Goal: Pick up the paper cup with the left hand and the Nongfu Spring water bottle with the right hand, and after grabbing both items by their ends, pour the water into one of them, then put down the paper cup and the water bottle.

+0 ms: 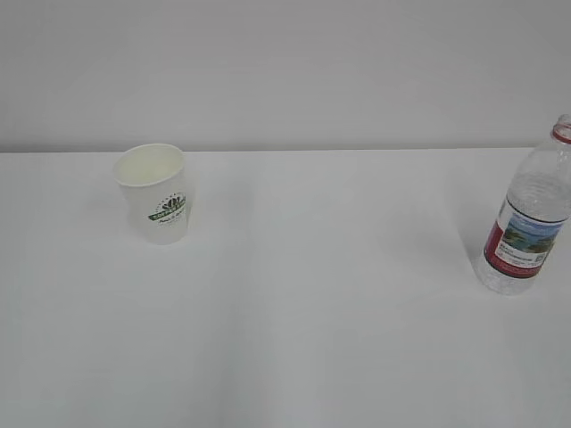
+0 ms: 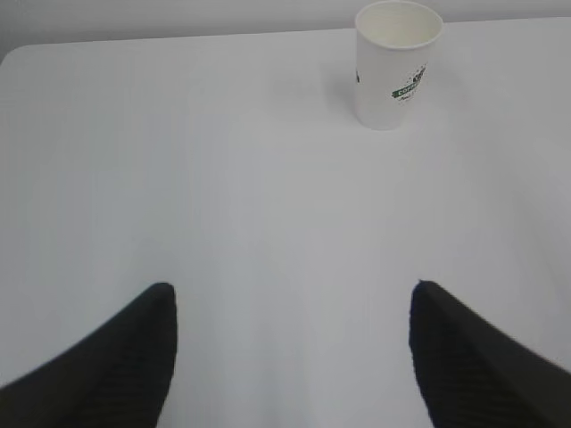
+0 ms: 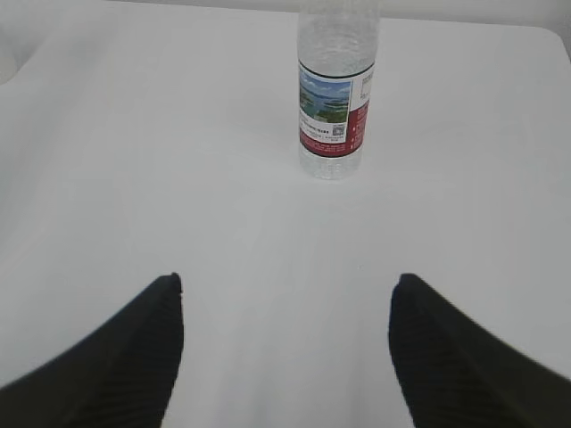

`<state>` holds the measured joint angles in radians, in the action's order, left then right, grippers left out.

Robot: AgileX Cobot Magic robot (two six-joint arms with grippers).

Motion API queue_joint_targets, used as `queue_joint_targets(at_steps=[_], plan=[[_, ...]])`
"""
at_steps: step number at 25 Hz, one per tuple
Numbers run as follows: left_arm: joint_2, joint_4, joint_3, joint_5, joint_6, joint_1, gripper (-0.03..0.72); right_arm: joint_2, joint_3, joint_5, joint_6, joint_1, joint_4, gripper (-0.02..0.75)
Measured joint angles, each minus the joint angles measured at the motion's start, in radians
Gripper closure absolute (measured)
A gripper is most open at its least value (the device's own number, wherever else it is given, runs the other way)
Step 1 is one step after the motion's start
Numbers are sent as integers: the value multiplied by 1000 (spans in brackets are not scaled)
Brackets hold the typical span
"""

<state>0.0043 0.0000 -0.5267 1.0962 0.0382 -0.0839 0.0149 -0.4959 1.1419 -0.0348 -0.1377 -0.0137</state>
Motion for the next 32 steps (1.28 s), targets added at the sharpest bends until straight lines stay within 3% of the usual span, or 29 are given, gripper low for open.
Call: queue_joint_targets(at_steps=[32], plan=[[0,0,0,0,0,0,109,0,0,0,0,0,0,197]])
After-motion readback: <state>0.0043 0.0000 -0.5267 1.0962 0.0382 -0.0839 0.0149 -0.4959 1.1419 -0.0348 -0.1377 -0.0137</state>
